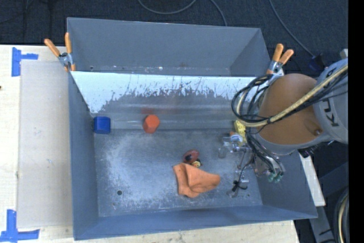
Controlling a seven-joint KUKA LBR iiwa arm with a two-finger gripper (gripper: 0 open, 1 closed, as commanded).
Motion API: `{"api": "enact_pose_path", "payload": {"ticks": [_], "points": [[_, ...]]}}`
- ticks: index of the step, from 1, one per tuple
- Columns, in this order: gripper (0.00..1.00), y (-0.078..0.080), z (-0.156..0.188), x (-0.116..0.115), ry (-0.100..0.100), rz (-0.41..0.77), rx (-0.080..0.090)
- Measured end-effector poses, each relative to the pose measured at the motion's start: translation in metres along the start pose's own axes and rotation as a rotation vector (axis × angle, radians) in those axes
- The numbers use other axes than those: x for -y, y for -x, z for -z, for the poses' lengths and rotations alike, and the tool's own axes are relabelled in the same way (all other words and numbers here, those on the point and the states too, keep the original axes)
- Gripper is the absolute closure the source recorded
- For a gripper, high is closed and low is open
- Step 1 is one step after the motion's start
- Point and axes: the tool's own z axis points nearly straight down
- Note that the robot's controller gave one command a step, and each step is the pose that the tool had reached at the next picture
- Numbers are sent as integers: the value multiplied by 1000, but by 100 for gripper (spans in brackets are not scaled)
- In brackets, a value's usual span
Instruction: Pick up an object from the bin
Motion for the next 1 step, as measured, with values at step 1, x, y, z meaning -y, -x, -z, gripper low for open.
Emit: {"api": "enact_pose_path", "payload": {"ticks": [1], "points": [[0, 2, 4, 0, -1, 2, 8]]}}
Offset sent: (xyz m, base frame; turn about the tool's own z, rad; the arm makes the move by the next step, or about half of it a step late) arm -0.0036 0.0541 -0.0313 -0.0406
